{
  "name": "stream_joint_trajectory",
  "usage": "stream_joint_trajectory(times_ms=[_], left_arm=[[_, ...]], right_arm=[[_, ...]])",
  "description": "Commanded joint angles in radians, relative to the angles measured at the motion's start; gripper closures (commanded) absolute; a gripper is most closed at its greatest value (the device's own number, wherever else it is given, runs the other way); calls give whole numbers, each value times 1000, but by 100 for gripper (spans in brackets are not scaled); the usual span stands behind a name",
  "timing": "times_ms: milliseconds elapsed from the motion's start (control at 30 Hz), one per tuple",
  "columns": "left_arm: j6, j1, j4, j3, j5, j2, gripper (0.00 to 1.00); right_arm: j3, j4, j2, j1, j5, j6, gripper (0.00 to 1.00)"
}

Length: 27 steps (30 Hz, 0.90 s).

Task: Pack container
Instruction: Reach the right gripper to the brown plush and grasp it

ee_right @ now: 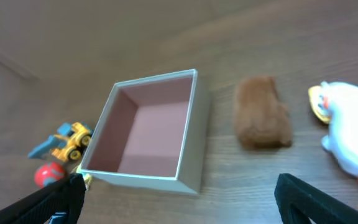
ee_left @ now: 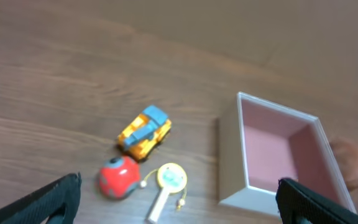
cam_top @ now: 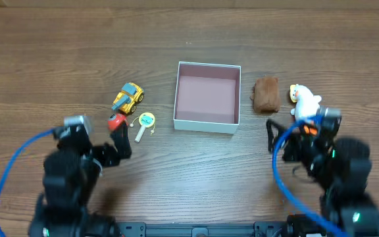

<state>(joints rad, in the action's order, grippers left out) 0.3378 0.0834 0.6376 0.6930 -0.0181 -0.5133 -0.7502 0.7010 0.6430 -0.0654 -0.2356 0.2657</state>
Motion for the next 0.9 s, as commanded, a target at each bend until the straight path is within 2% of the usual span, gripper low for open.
stream_joint_trajectory(times_ms=[0,100,233,567,767,867], left_arm=[[-111,-6,77,179,37,-236,0],[-114,-6,141,288,37,-394,0],[-114,-6,181,372,36,-592,0],[-114,-6,216,372,37,-818,0],[-114,-6,223,372,37,-916,0],[-114,-6,225,372,36,-960,0]], right_arm=[[-276,150,284,1,108,-23,0],[-488,291,518,-14,137,-98,0],[-688,391,795,-19,137,-110,0],[-702,275,1139,-16,157,-109,0],[-702,201,1250,-16,250,-45,0],[-702,187,1285,-17,243,-45,7]])
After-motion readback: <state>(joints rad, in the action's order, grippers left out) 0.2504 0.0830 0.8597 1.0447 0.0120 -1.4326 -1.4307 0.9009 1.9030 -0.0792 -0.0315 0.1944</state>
